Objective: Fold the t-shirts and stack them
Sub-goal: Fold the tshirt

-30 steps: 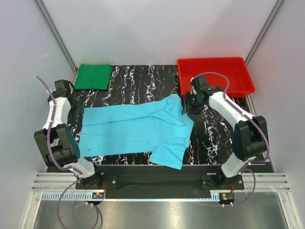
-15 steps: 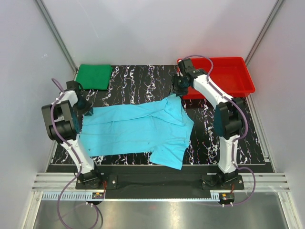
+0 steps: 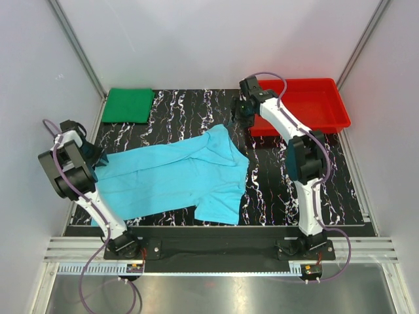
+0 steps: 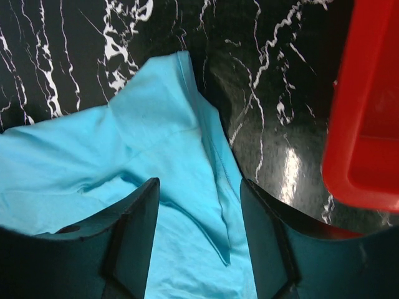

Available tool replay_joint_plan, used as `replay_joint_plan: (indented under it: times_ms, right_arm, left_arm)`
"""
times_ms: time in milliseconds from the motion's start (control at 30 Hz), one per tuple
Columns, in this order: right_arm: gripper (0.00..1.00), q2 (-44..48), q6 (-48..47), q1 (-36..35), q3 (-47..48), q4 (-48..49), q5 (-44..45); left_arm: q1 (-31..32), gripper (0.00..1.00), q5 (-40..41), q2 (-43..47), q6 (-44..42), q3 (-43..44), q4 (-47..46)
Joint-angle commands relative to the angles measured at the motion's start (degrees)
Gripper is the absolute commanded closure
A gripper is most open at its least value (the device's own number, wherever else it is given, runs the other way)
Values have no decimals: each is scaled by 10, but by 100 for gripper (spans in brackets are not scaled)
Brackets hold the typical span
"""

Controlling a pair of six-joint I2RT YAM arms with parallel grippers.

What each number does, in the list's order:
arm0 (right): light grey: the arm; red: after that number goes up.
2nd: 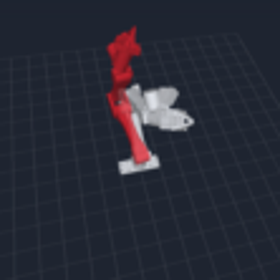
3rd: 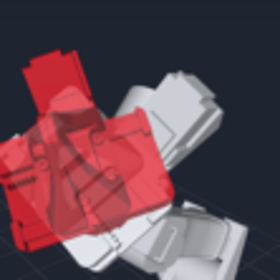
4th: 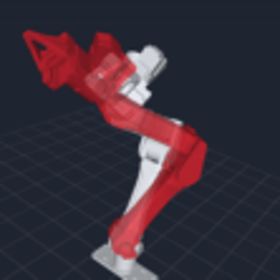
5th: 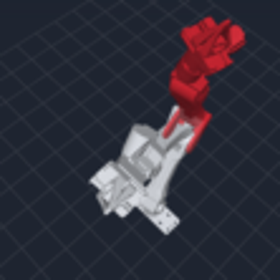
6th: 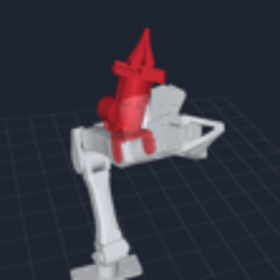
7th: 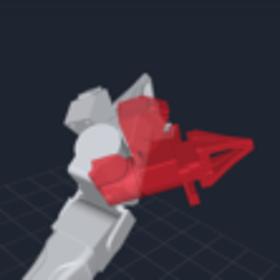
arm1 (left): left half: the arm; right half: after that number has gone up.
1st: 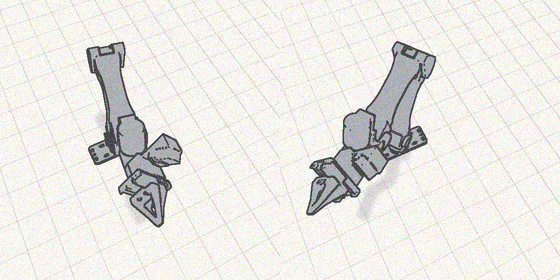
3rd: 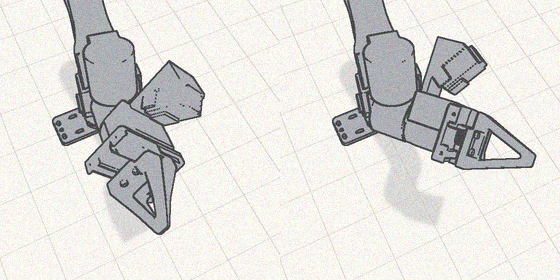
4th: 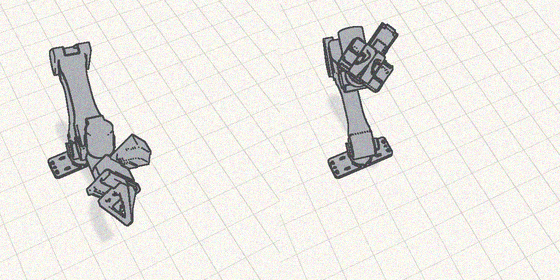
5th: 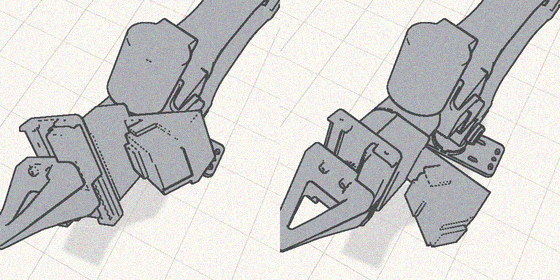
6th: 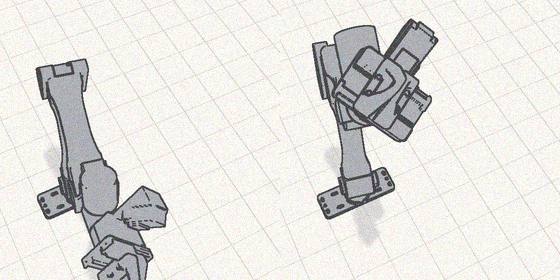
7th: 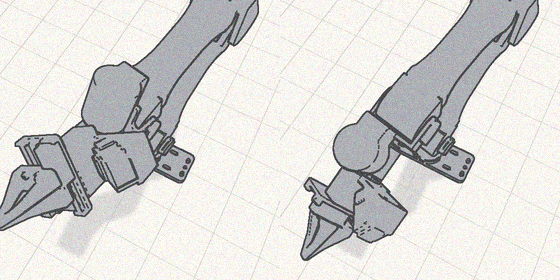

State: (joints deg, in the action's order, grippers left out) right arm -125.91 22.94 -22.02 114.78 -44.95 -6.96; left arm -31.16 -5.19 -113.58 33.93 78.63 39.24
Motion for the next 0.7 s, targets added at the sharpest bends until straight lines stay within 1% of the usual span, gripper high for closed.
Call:
replay_joint_plan:
  times_ms: [0, 67, 100, 167, 200, 300, 367, 433, 567, 633, 667]
  right_arm:
    - [38, -38, -9, -7, 57, 4, -10]
    - [37, -79, -11, -7, 91, 2, -23]
    - [36, -98, -10, -7, 142, -5, -24]
    - [36, -149, -12, -7, 195, -20, -42]
    - [36, -165, -14, -7, 242, -23, -46]
    - [31, -209, -18, -7, 296, -36, -42]
    - [30, -219, -20, -7, 295, -20, -57]
    - [30, -220, -20, -7, 276, 11, -74]
    - [37, -239, -19, -7, 274, 31, -98]
    - [43, -245, -15, -7, 276, 42, -106]
    - [45, -252, -10, -6, 277, 43, -106]
  left_arm:
    - [-24, 73, 41, -30, -27, 4, 23]
    - [-23, 73, 34, -32, -29, 6, 22]
    - [-23, 73, 24, -32, -28, 5, 20]
    - [-24, 73, 16, -27, -29, 0, 10]
    - [-23, 73, 12, -24, -31, -7, 7]
    - [-22, 73, 17, -16, -33, -21, 0]
    - [-23, 73, 18, -12, -34, -24, -2]
    - [-23, 73, 21, -10, -34, -28, -3]
    - [-23, 73, 22, -5, -33, -33, -7]
    - [-23, 72, 26, -5, -33, -33, -7]
    - [-23, 72, 27, -5, -33, -33, -7]
